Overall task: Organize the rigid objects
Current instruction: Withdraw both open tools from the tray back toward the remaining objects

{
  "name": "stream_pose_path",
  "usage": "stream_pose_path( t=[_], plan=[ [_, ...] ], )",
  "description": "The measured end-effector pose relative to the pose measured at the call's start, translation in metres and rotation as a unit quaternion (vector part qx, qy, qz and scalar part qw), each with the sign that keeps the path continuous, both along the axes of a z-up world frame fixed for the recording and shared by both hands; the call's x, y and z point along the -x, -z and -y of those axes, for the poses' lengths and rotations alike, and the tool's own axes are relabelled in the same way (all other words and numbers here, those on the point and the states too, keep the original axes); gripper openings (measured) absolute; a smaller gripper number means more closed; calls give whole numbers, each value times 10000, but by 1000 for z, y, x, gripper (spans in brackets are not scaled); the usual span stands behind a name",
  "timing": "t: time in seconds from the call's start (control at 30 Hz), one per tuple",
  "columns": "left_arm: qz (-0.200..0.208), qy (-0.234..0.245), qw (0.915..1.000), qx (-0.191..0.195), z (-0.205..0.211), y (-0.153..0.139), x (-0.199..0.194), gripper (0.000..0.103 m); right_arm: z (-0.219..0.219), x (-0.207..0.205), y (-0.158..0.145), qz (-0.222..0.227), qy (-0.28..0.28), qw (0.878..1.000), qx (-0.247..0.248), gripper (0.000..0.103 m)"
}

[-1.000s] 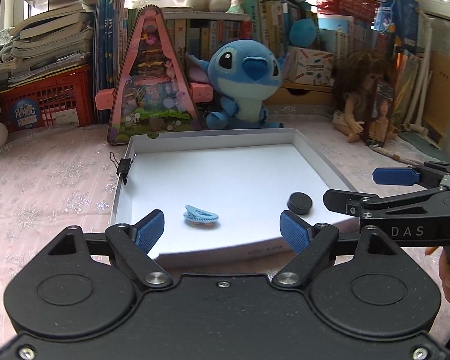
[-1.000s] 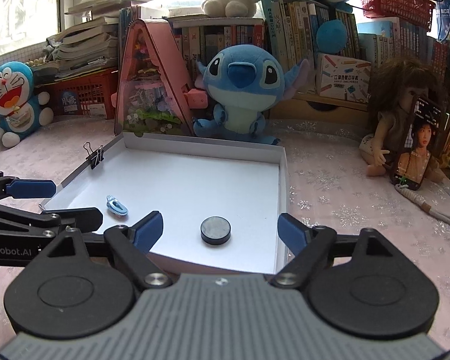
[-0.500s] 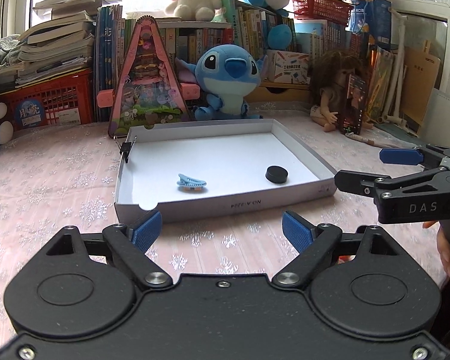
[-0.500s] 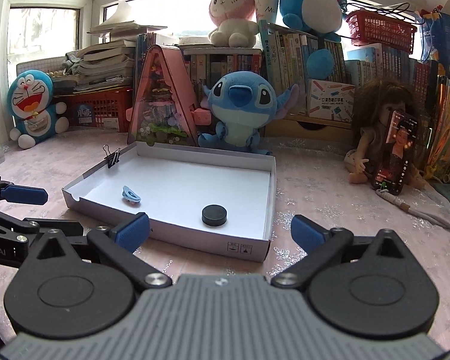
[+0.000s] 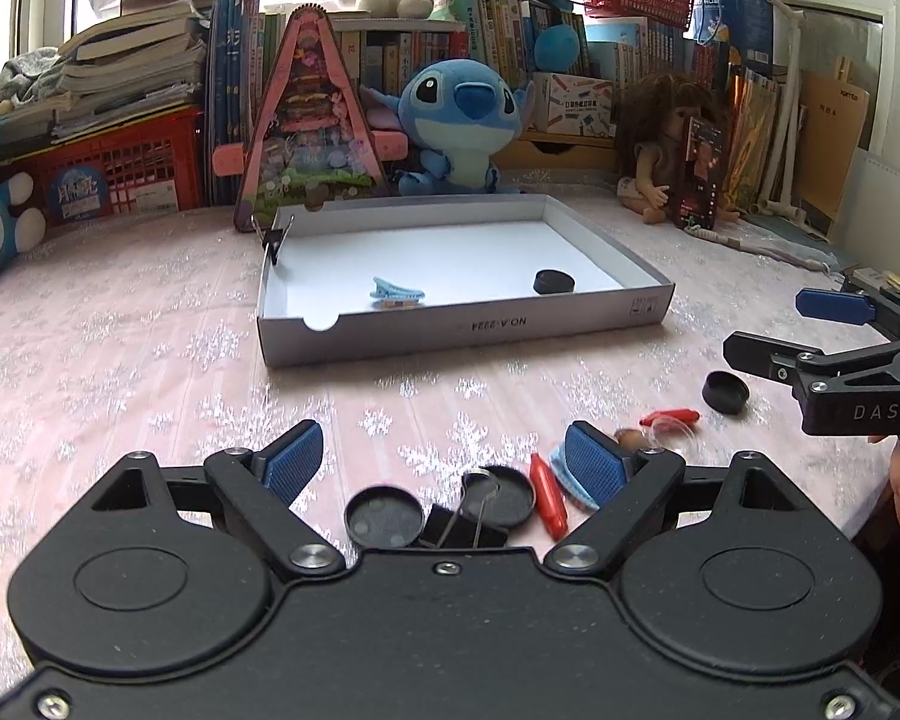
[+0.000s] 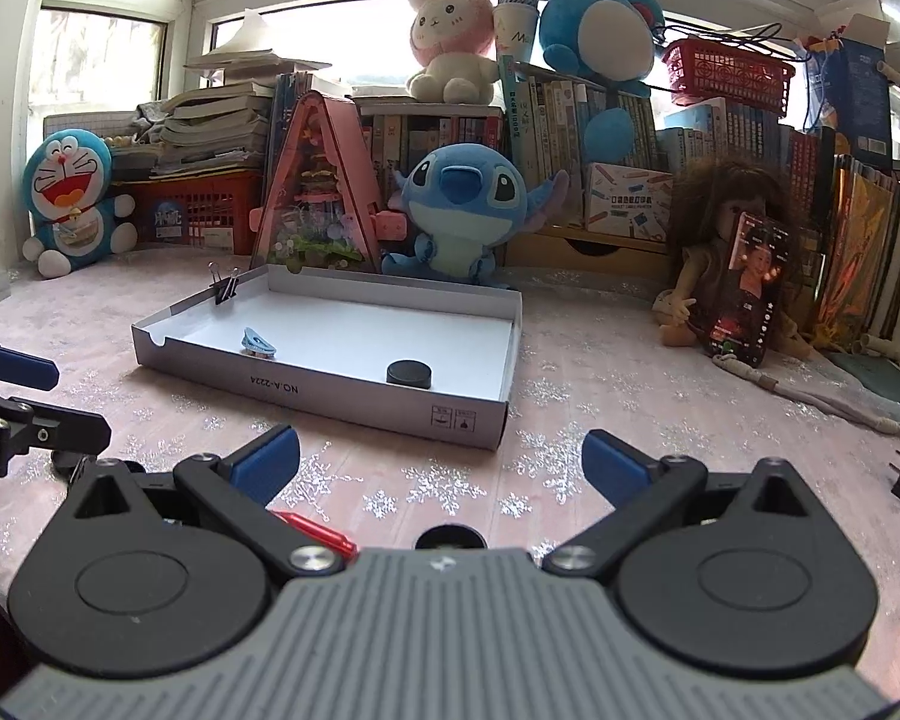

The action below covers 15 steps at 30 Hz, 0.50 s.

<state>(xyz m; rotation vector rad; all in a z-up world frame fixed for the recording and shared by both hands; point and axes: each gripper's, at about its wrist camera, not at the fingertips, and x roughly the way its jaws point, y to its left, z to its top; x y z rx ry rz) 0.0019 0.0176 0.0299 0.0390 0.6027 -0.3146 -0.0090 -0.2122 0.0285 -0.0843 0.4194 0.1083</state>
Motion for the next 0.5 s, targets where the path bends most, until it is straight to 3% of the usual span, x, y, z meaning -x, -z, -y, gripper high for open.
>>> stream_pose_path(
  t=[0.5],
  plan=[
    [-88,-178,9998,-83,-21,16,26,85,11,12,20,-295,348,9986,260,102]
  ],
)
